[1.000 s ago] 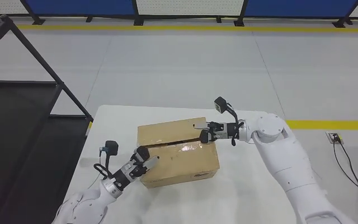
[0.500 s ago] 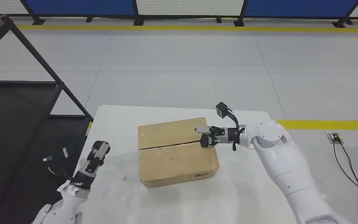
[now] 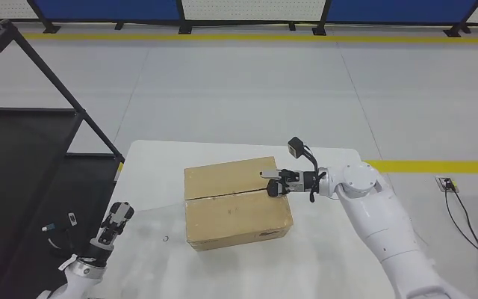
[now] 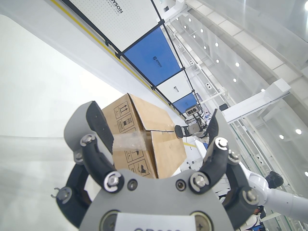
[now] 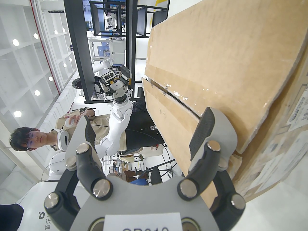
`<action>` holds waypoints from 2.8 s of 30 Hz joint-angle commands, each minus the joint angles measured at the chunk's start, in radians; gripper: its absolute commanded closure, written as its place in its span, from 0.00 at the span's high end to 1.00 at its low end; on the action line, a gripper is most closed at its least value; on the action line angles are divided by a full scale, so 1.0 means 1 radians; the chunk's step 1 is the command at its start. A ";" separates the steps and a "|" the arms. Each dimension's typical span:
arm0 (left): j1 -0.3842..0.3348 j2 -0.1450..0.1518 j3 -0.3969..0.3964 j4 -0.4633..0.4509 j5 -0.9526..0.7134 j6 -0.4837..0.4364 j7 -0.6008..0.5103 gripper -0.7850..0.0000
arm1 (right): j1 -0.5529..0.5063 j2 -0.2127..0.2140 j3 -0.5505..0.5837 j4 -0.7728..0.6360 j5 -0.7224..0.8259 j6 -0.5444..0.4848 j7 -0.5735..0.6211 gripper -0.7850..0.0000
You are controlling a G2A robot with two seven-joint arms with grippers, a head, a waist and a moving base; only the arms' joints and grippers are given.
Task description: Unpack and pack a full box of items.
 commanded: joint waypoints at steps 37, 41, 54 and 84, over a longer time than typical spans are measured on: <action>-0.333 -0.091 0.275 0.411 -0.368 0.258 -0.185 1.00 | -0.070 0.034 0.008 -0.139 -0.005 0.056 -0.007 1.00; -0.370 -0.100 0.272 0.452 -0.428 0.240 -0.181 1.00 | -0.069 0.036 0.005 -0.144 -0.007 0.062 -0.010 1.00; -0.326 -0.105 0.203 0.421 -0.355 0.091 -0.070 1.00 | -0.038 0.020 -0.030 -0.110 0.042 0.102 -0.085 1.00; -0.048 -0.139 0.077 0.040 0.023 -0.095 0.340 1.00 | 0.054 -0.034 -0.138 0.073 0.087 0.063 -0.059 1.00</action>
